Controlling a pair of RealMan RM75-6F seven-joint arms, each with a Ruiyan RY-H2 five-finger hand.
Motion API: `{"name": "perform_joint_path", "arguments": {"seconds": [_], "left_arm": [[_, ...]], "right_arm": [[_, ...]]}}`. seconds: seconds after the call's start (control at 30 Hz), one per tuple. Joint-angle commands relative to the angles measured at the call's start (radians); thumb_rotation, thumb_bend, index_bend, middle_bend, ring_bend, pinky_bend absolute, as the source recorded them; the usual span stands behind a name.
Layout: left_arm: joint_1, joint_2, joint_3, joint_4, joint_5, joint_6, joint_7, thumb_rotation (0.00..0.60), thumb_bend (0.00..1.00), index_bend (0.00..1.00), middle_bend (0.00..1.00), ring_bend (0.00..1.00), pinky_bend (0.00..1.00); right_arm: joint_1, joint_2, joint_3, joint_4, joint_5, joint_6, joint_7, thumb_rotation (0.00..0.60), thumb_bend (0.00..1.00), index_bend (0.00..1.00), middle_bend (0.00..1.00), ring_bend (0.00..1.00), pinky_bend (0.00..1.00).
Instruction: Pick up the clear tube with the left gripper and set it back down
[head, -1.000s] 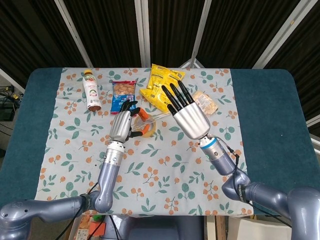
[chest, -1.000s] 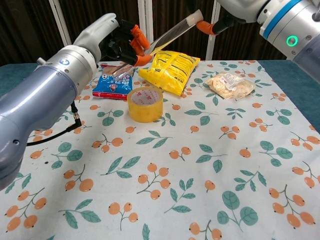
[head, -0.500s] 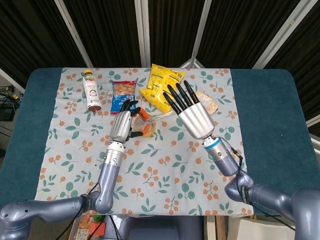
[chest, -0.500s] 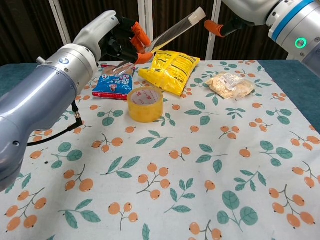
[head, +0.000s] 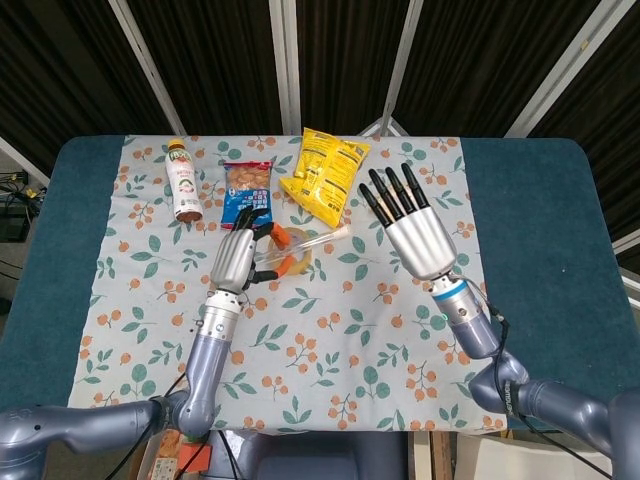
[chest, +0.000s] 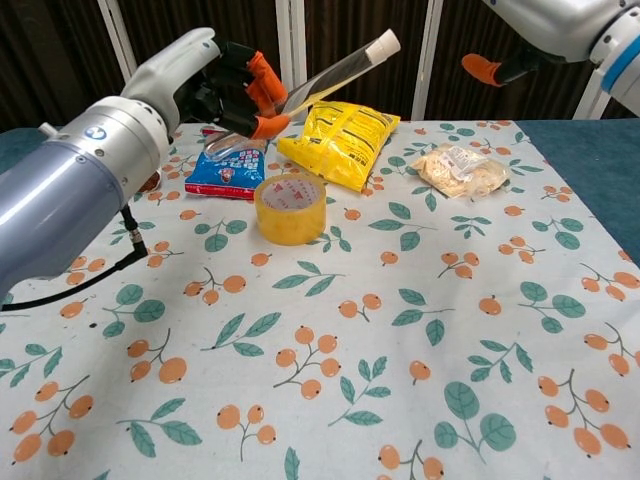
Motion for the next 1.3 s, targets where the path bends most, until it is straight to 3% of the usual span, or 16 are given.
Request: {"name": "perform_joint_path", "arguments": {"seconds": [0.03,0.57,1.3], "left_arm": [[0.021,0.018,0.026,-0.017,0.014,0.003,-0.002,0.6,0.57,0.72,0.55,0.15,0.01],[0.115,0.043,0.183,-0.009,0.084,-0.005,-0.013,0.6,0.57,0.72,0.55,0.15,0.01],[0.166,-0.013,0.273,0.149,0.143,-0.068,-0.029,0.6,0.57,0.72,0.54,0.16,0.01]], "right_arm": [[-0.021,0.017,-0.009,-0.01,0.009,0.004,-0.004,0.6,0.44,0.02,0.0,0.0,0.0],[-0.073,0.067,0.008,-0.06,0.053,0.017,-0.02,0.6,0.44,0.02,0.0,0.0,0.0],[-0.102,0.096,0.009,-0.14,0.051,0.027,-0.048,0.6,0.44,0.02,0.0,0.0,0.0]]}}
